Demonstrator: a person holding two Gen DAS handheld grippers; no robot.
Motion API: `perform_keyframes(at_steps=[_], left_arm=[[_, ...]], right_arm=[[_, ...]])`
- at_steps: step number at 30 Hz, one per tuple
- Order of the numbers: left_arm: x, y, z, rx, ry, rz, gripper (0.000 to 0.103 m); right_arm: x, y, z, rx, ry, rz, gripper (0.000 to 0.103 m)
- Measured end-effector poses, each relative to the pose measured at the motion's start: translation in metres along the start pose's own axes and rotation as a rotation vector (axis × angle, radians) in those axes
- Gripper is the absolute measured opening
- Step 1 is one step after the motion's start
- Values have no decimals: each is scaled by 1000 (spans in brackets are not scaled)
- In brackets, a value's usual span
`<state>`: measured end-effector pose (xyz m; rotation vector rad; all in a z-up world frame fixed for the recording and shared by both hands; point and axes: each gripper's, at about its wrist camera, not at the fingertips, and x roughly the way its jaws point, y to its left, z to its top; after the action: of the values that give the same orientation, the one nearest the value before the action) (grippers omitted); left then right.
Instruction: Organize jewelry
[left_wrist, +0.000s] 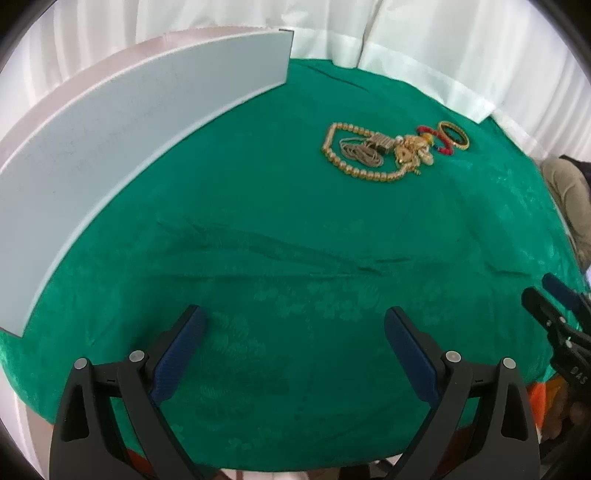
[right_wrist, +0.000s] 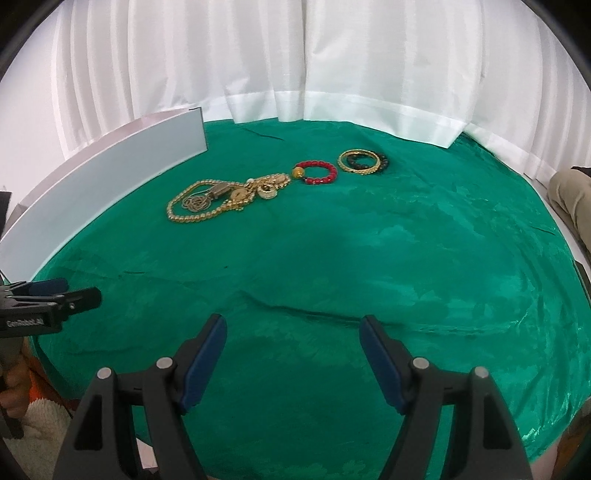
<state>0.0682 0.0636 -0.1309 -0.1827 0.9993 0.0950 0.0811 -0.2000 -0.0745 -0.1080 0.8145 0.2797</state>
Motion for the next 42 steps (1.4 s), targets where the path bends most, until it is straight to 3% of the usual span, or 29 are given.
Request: perform_keyframes(at_steps=[18,42], left_arm=[[9,-9,-4,79,10,73,102],[13,-12,-7,97,-2,92,102]], right_arm=[[-6,10,-3,-17,-3,4,76],[-5,12,-3,-23,2,2,76]])
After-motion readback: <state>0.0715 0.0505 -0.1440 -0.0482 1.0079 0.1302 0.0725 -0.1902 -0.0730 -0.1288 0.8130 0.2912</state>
